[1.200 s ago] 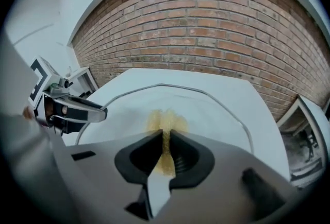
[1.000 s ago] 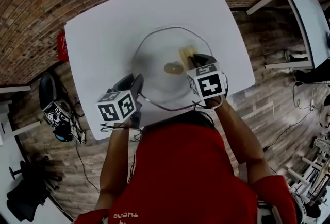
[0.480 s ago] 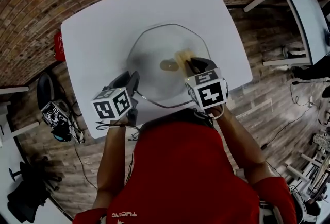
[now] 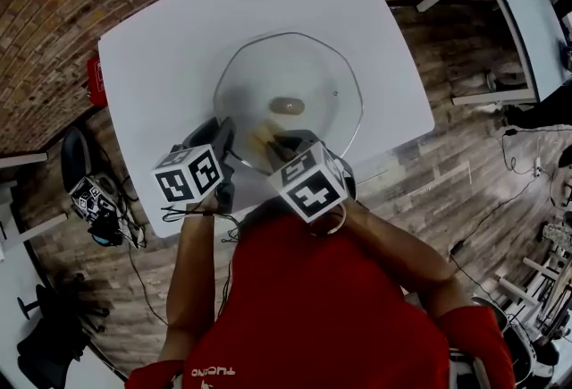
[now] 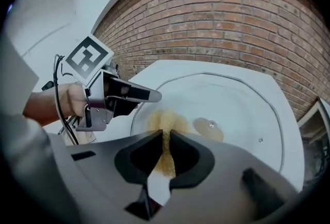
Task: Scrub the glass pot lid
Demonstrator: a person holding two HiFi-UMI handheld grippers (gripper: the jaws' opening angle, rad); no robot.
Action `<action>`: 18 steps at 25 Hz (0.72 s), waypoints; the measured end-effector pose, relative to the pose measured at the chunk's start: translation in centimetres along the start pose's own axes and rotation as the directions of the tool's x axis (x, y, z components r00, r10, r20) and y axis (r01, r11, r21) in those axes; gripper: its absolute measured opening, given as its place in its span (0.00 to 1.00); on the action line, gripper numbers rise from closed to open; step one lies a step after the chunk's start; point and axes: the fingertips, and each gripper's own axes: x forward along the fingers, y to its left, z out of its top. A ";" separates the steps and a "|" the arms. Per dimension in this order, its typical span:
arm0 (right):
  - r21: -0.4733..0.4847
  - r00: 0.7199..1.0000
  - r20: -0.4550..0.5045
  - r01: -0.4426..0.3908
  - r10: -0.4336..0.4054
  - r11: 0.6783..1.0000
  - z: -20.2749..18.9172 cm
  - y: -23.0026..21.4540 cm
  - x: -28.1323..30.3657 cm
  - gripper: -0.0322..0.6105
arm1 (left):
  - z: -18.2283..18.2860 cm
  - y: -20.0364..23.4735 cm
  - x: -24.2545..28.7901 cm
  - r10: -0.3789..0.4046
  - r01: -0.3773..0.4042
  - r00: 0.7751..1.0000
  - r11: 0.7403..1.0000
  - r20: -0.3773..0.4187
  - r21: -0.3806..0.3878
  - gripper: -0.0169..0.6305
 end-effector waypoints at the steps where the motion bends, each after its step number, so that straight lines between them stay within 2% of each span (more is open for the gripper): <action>1: 0.001 1.000 -0.005 -0.004 0.004 1.000 -0.2 0.1 0.1 0.14 | -0.1 0.1 0.0 0.002 -0.002 1.000 1.000 0.000 -0.002 0.22; 8: 0.035 1.000 -0.022 -0.001 0.002 0.999 -1.3 -1.0 -0.7 0.14 | -0.2 -0.1 0.0 0.005 -0.005 1.000 1.000 -0.003 -0.007 0.21; 18: 0.101 0.991 -0.025 0.132 -0.130 0.986 -3.9 -7.1 -3.5 0.14 | -0.3 -0.1 0.0 -0.001 0.001 1.000 1.000 0.003 -0.005 0.21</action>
